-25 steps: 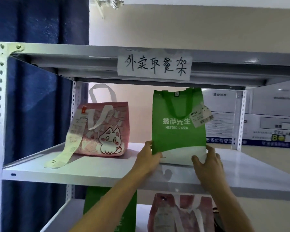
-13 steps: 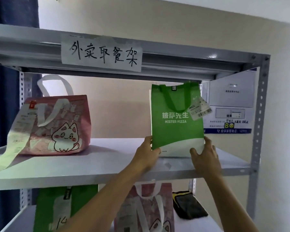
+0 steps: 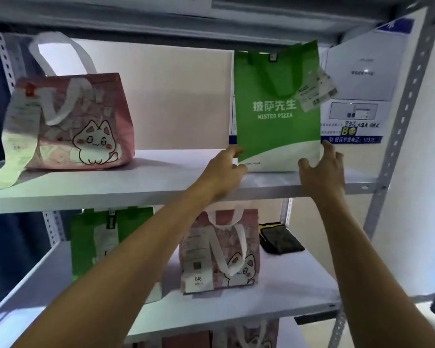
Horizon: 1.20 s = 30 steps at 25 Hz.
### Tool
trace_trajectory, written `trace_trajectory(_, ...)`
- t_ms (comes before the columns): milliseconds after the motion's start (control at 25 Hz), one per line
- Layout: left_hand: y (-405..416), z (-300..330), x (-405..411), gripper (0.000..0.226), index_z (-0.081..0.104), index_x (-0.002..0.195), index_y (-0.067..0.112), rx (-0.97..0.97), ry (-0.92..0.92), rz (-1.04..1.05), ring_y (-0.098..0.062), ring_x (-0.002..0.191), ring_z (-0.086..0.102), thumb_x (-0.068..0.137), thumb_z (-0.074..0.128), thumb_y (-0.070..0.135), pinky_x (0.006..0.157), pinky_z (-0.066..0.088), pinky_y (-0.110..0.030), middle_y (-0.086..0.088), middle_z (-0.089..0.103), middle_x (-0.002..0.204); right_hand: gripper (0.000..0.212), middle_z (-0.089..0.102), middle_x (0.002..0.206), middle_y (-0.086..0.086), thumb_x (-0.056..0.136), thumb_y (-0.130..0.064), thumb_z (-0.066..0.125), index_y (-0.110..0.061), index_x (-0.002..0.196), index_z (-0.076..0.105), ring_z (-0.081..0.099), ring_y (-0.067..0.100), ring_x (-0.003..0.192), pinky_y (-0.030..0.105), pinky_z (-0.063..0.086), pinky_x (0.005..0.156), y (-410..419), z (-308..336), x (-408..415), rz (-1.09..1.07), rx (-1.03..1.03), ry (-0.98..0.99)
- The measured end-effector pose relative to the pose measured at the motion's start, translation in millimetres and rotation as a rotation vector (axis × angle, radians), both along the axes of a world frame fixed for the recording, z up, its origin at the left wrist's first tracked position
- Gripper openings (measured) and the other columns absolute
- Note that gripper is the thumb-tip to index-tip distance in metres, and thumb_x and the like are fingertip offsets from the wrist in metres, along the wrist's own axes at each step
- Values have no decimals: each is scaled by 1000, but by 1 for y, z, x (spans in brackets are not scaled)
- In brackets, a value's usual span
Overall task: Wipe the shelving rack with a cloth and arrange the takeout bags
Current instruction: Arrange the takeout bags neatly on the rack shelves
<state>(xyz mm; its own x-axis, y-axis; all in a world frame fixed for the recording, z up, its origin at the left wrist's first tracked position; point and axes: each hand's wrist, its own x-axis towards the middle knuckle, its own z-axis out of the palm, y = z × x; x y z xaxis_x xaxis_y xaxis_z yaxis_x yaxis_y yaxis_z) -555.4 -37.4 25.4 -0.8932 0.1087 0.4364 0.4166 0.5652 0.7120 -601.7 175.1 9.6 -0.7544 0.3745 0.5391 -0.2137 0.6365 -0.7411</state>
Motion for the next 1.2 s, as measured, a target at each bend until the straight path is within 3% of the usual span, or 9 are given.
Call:
trace_trajectory(200, -8, -24, 44, 38, 49, 137, 19, -69, 163, -15, -17, 126, 50, 99, 49, 17, 104, 45, -38, -1, 51, 143, 55, 47, 142, 19, 95, -23, 57, -16, 147, 41, 47, 36, 129, 47, 38, 105, -21, -23, 21, 9, -29, 213)
trace_trajectory(440, -30, -81, 81, 30, 53, 128, 24, -128, 233, 0, -12, 115, 53, 99, 48, 19, 95, 49, -32, 5, 54, 131, 45, 56, 135, 12, 95, -16, 58, -18, 140, 52, 53, 18, 119, 9, 33, 92, -61, -72, 57, 138, -23, 332)
trace_trajectory(560, -52, -114, 84, 30, 55, 126, 25, -41, 142, 65, -5, 113, 54, 99, 46, 17, 98, 47, -29, 11, 56, 124, 42, 59, 132, 9, 96, -18, 56, -19, 138, 55, 54, 21, 121, 20, 37, 100, -73, -101, 72, 168, -43, 334)
trace_trajectory(680, -78, -145, 85, 30, 57, 124, 29, 2, 73, 151, 3, 113, 53, 100, 45, 14, 97, 46, -20, 13, 59, 126, 41, 58, 131, 6, 96, -17, 56, -22, 137, 55, 55, 15, 116, 11, 38, 94, -79, -136, 79, 202, -57, 283)
trace_trajectory(800, -100, -174, 89, 34, 59, 120, 30, 62, 26, 199, -3, 116, 55, 100, 43, 7, 89, 48, -14, 11, 60, 126, 36, 57, 125, 0, 99, -23, 54, -24, 136, 54, 59, 17, 108, 28, 49, 92, -83, -169, 78, 239, -57, 173)
trace_trajectory(880, -112, -192, 93, 35, 60, 119, 27, 92, -10, 232, -4, 117, 56, 99, 43, 4, 95, 46, -18, 10, 62, 125, 35, 59, 123, 3, 99, -21, 56, -21, 134, 55, 60, 21, 110, 36, 51, 93, -85, -190, 77, 254, -42, 111)
trace_trajectory(960, -119, -210, 98, 34, 60, 121, 22, 102, -46, 267, -3, 116, 57, 98, 45, 3, 99, 44, -19, 9, 63, 124, 35, 60, 124, 4, 98, -18, 57, -20, 132, 56, 59, 22, 114, 34, 49, 93, -88, -207, 76, 285, -34, 52)
trace_trajectory(1080, -123, -231, 108, 34, 61, 120, 24, 98, -94, 298, 6, 112, 55, 98, 47, 3, 90, 42, -6, 10, 64, 122, 35, 61, 124, 5, 96, -16, 58, -20, 131, 57, 58, 21, 113, 27, 41, 89, -96, -229, 77, 309, -15, -12)
trace_trajectory(1200, -132, -252, 122, 33, 61, 120, 27, 91, -158, 335, 3, 113, 55, 99, 47, 7, 87, 42, -9, 13, 63, 123, 35, 63, 124, 5, 96, -15, 57, -18, 131, 59, 58, 19, 113, 25, 43, 91, -110, -252, 82, 350, -22, -54)
